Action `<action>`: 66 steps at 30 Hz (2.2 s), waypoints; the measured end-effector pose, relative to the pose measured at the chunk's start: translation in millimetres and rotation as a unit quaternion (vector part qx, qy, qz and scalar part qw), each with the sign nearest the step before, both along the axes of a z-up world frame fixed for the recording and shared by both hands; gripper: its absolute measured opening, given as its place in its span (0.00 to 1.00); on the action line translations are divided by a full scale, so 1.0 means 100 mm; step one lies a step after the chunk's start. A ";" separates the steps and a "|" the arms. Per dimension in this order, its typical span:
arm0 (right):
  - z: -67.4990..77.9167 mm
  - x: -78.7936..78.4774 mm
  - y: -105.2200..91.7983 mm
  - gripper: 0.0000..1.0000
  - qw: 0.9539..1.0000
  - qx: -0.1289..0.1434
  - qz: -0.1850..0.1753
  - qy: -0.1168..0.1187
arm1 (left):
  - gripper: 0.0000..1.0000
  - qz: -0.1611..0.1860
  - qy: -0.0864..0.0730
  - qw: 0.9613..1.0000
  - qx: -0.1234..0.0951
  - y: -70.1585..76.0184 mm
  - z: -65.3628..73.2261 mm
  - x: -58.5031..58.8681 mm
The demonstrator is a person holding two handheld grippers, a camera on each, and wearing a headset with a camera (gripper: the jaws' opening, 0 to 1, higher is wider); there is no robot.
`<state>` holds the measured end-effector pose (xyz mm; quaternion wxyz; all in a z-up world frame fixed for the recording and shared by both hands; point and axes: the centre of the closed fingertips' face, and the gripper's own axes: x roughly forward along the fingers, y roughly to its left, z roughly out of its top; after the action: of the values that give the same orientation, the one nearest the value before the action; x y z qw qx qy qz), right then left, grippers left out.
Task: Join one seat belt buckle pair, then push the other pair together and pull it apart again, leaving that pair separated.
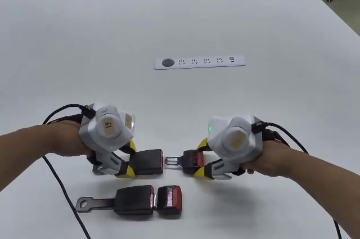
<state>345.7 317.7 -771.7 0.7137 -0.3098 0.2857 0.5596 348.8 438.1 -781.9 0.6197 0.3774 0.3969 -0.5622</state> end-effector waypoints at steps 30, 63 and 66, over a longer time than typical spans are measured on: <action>-0.02 0.01 0.19 0.28 1.000 0.006 0.028 -0.004 | 0.31 -0.009 0.004 1.000 0.001 -0.02 0.02 -0.03; -0.01 0.00 0.35 0.26 0.999 -0.003 0.035 0.010 | 0.30 -0.037 0.003 0.999 0.013 -0.04 0.00 -0.04; -0.01 0.01 0.36 0.26 0.999 -0.007 0.038 0.011 | 0.29 -0.047 0.002 0.999 0.018 -0.04 0.00 -0.04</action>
<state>346.3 353.3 -773.2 0.6865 -0.3188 0.2856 0.5878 345.2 434.2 -782.2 0.5851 0.4054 0.3898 -0.5842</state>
